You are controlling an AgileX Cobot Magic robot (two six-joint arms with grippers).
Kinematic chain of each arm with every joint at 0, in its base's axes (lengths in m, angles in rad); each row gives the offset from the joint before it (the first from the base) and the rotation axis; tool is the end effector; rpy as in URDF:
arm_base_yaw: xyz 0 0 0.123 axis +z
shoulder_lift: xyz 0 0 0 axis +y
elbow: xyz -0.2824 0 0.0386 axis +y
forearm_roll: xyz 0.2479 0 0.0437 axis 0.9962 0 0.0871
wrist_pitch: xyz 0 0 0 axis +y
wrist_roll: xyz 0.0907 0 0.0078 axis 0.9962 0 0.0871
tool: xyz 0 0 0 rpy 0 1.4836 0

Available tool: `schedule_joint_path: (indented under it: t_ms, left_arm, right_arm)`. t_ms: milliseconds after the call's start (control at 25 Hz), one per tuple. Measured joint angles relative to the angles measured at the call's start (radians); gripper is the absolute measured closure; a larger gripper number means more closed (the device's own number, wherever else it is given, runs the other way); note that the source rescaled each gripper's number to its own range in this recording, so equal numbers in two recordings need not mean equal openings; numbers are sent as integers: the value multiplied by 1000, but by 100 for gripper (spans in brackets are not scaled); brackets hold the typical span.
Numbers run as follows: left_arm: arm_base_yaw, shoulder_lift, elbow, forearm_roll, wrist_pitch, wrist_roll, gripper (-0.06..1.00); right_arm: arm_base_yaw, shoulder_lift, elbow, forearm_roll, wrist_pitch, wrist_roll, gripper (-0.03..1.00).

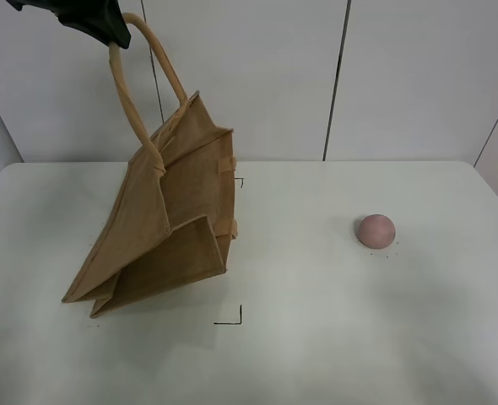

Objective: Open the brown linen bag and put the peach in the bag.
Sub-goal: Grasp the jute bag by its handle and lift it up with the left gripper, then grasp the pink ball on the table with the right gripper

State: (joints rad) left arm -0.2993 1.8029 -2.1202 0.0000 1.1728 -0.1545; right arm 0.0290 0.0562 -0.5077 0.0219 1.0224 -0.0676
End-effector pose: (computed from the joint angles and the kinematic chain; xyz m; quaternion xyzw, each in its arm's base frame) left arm 0.3725 -0.1149 0.4445 0.0666 0.9182 -0.0879 0.3806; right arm 0.0047 0.0018 0.2825 -0.0413 0.8548 0.0010 0.5173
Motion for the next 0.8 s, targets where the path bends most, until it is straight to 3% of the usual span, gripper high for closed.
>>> schedule_joint_path:
  t_ms: [160, 480, 800]
  left_arm:
    - [0, 0, 0, 0, 0, 1, 94]
    - [0, 0, 0, 0, 0, 14, 94]
    - [0, 0, 0, 0, 0, 17, 94]
  right_arm:
    - [0, 238, -80, 3, -42, 4, -3]
    - [0, 922, -357, 6, -71, 4, -3]
    - [0, 1560, -719, 7, -11, 4, -3]
